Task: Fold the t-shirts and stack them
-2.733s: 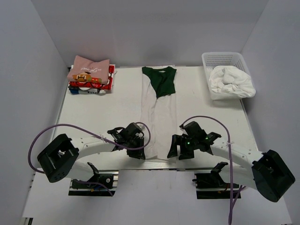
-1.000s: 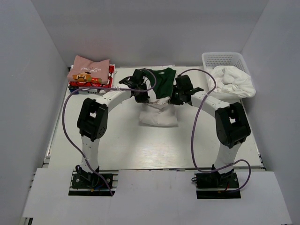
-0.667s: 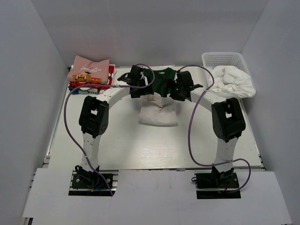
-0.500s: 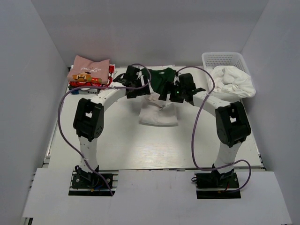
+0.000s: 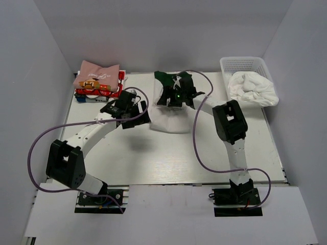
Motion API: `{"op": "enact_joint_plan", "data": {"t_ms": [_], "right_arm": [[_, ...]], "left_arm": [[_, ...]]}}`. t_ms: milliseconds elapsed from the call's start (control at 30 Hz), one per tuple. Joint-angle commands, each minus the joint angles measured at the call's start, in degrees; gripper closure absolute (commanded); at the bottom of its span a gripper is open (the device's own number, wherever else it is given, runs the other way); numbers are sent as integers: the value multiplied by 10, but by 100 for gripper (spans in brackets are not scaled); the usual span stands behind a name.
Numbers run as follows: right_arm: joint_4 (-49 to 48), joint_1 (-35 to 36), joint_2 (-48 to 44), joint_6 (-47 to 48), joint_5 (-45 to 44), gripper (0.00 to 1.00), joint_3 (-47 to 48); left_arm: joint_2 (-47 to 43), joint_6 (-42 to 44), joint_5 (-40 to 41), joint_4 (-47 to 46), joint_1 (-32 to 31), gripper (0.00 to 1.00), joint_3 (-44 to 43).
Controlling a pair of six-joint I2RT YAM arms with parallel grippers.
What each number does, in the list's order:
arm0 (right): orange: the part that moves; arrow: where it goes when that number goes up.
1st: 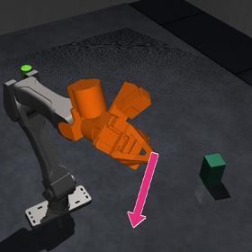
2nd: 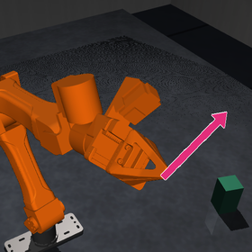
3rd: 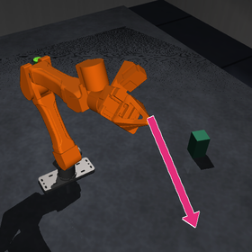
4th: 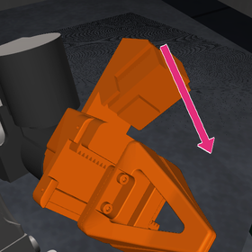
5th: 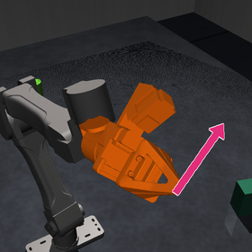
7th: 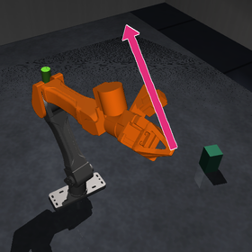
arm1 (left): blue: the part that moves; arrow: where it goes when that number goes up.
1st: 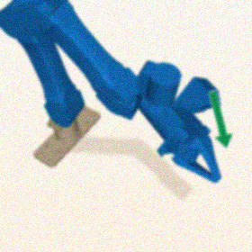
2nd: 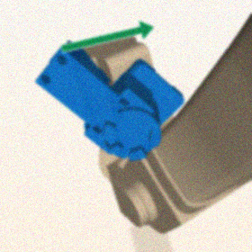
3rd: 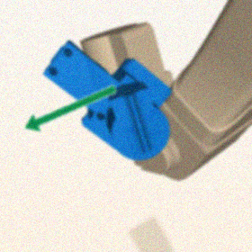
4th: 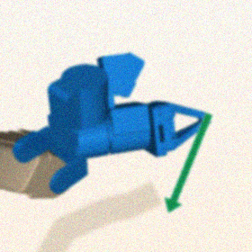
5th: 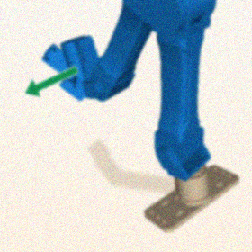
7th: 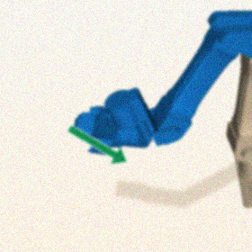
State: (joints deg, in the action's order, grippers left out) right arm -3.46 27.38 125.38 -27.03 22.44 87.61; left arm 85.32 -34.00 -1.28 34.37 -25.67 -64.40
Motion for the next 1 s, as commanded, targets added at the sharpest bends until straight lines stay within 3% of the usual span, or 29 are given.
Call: {"op": "enact_joint_plan", "data": {"t_ms": [0, 167, 267, 300, 400, 533, 667, 833, 900, 967], "right_arm": [[-30, -19, 51, 2, -37, 10, 142], [-13, -21, 49, 19, -47, 10, 193], [-23, -22, -28, 29, -63, 10, 102], [-31, -23, -92, 30, -78, 10, 17], [-25, -30, -170, 13, -105, 10, -103], [18, -34, -254, -8, -106, 10, -188], [69, -34, -253, -20, -61, 10, -227], [61, -34, -226, -29, -48, 10, -249], [44, -33, -205, -34, -45, 10, -248], [41, -32, -191, -36, -55, 10, -243]], "left_arm": [[-36, -4, 4, 1, -2, 0, 16], [-16, 19, -44, -41, -13, 0, 23], [29, 37, -50, -62, -13, 0, -2], [41, 46, -50, -73, -13, 0, -15], [74, 61, -14, -85, 3, 0, -47], [150, 77, 22, -72, 18, 3, -99], [181, 95, 15, -92, 39, 6, -118], [228, 106, -31, -117, 52, 15, -134], [240, 106, -36, -124, 57, 27, -134], [255, 106, -45, -124, 57, 32, -128]]}}
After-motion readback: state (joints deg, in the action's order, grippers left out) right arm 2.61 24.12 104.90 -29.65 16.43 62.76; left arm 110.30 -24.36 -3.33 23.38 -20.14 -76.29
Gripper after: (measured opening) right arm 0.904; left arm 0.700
